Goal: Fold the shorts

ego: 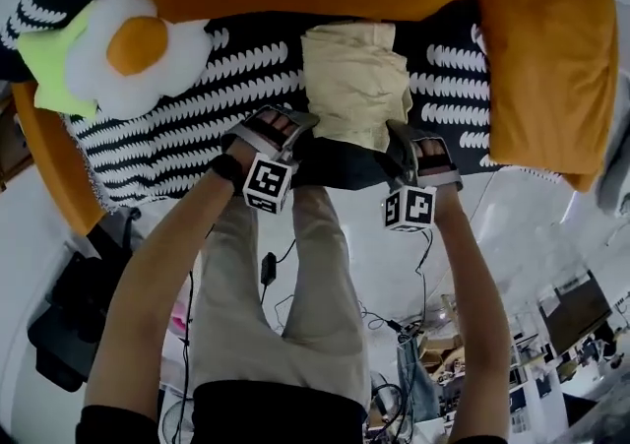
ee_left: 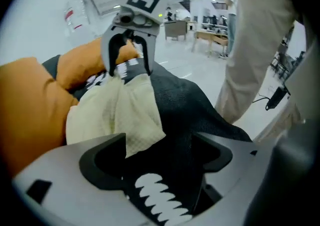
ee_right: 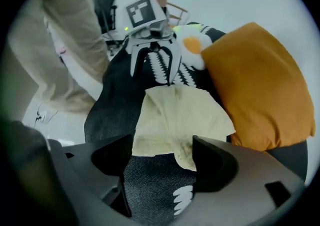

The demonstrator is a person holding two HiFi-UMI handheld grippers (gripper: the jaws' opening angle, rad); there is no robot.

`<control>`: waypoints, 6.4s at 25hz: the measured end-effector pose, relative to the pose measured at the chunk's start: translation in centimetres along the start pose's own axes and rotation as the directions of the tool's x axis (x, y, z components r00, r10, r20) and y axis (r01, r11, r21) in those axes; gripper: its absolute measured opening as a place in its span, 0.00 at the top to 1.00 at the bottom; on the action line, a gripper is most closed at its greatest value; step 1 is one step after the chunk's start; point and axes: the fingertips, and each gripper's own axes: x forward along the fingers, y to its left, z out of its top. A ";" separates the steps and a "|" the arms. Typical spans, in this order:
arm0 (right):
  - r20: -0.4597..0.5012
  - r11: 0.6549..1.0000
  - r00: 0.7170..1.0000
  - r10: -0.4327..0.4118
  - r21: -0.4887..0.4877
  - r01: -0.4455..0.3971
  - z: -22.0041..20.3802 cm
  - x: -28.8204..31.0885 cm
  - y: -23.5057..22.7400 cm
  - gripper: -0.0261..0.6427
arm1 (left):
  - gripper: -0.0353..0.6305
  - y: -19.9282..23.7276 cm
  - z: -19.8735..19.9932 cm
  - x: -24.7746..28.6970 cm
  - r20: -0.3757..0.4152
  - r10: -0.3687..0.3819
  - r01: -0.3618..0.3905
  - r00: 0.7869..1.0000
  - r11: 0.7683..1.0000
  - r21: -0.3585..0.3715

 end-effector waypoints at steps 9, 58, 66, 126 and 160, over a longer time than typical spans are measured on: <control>-0.062 0.980 0.987 -0.150 -0.138 0.140 -1.1 3.2 -1.6 0.82 | 0.61 2.1 -0.2 3.0 -0.069 0.063 -0.076 0.996 0.975 -0.210; 0.061 0.659 0.998 -0.009 0.751 -0.040 13.6 2.6 -1.8 0.58 | 0.76 11.2 -12.1 -3.1 0.005 -0.216 0.164 0.976 0.725 -0.669; 0.083 0.884 0.996 0.011 0.465 -0.048 17.8 3.5 -5.7 0.53 | 0.65 7.5 -12.1 -12.8 0.139 -0.190 0.226 0.972 0.916 -0.332; -0.283 -0.182 0.253 -0.925 0.916 0.357 36.3 -75.5 13.3 0.58 | 0.65 -11.4 23.3 -78.4 0.458 0.725 -0.391 0.515 0.674 -0.626; -0.308 -0.188 0.196 -0.931 0.863 0.469 51.1 -73.7 14.1 0.94 | 0.93 -13.4 14.1 -87.5 0.571 0.695 -0.307 0.438 0.712 -0.631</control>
